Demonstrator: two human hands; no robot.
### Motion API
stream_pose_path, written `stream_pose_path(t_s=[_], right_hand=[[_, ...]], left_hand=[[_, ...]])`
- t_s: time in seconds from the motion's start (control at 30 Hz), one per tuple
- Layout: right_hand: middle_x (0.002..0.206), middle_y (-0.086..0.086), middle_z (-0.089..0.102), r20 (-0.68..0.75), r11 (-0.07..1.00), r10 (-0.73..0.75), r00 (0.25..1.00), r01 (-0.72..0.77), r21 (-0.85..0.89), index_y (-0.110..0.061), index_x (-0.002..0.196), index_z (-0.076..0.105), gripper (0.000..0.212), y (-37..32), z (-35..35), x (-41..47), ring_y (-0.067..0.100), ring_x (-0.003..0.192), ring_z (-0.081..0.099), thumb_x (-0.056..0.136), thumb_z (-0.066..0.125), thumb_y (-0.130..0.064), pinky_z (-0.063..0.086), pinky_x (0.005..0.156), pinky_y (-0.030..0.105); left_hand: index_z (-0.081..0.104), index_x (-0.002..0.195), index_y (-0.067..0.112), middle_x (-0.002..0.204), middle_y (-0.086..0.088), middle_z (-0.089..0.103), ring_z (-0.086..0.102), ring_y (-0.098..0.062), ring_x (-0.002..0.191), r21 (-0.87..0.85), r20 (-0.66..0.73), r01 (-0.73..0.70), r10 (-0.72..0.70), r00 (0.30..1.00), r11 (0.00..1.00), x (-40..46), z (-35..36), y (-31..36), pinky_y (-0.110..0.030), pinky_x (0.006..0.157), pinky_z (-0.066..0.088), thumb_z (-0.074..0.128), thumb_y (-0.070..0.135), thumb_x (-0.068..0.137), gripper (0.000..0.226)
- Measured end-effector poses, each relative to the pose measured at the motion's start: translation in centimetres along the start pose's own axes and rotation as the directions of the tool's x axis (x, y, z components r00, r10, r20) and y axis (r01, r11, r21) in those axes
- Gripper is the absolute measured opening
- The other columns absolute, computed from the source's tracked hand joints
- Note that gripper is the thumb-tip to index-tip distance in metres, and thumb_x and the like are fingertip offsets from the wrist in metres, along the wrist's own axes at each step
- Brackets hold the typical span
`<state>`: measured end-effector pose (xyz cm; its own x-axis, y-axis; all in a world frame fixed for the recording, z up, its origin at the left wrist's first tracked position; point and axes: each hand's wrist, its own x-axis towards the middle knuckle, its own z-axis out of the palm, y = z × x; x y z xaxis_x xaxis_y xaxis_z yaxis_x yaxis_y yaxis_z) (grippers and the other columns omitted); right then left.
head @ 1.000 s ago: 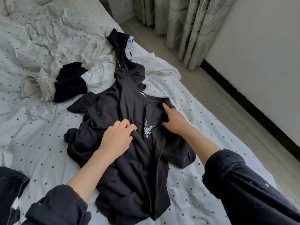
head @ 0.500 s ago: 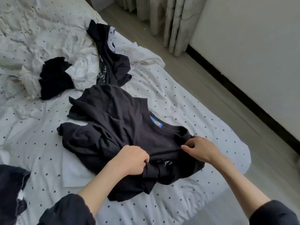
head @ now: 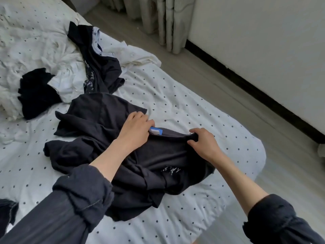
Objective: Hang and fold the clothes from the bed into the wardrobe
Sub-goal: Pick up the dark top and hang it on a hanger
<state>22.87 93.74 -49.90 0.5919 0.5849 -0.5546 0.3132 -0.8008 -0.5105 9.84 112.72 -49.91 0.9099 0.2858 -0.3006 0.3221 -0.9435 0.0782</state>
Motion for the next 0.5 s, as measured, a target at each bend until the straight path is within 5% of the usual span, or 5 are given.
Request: stream_pose_path(t_s=[0.1, 0.23, 0.4, 0.5], right_hand=[[0.109, 0.005, 0.06, 0.043, 0.996, 0.064, 0.997, -0.066, 0.06, -0.014, 0.11, 0.061, 0.022, -0.1, -1.9, -1.8, 0.026, 0.11, 0.054, 0.088, 0.059, -0.015, 0.043, 0.094, 0.037], [0.086, -0.005, 0.056, -0.109, 0.994, 0.039, 0.993, -0.028, 0.103, -0.021, 0.089, 0.053, 0.011, 0.1, -6.8, -7.1, 0.023, 0.092, 0.055, 0.084, 0.062, -0.02, 0.043, 0.089, 0.039], [0.082, 0.0, 0.062, -0.321, 0.991, 0.01, 0.947, 0.034, 0.132, -0.017, 0.086, 0.057, 0.011, 2.3, -13.7, -16.9, 0.022, 0.08, 0.058, 0.083, 0.066, -0.02, 0.04, 0.066, 0.028], [0.074, -0.004, 0.059, -0.503, 0.98, 0.0, 0.865, 0.099, 0.171, -0.017, 0.084, 0.055, 0.014, 4.6, -16.6, -24.5, 0.017, 0.072, 0.054, 0.081, 0.069, -0.017, 0.038, 0.059, 0.018]], left_hand=[[0.064, 0.103, 0.014, 0.103, -0.001, 0.061, 0.043, -0.022, 0.126, -0.044, -0.174, -0.053, 0.045, 0.984, 0.998, -2.5, -1.3, 0.9, -0.038, 0.116, 0.009, 0.06, 0.014, 0.083, 0.02], [0.065, 0.079, 0.013, 0.081, 0.002, 0.068, 0.057, -0.022, 0.117, -0.08, -0.295, -0.186, 0.155, 0.943, 0.979, -5.2, -5.2, 3.1, -0.041, 0.114, 0.011, 0.079, 0.015, 0.069, 0.017], [0.065, 0.085, 0.011, 0.083, 0.001, 0.066, 0.061, -0.018, 0.083, -0.234, -0.373, -0.324, 0.223, 0.901, 0.917, -6.7, -13.0, 10.3, -0.04, 0.116, 0.02, 0.072, 0.019, 0.079, 0.013], [0.066, 0.091, 0.012, 0.089, 0.002, 0.067, 0.054, -0.015, 0.082, -0.296, -0.395, -0.407, 0.277, 0.876, 0.864, -8.4, -16.6, 15.7, -0.039, 0.113, 0.026, 0.068, 0.026, 0.082, 0.017]])
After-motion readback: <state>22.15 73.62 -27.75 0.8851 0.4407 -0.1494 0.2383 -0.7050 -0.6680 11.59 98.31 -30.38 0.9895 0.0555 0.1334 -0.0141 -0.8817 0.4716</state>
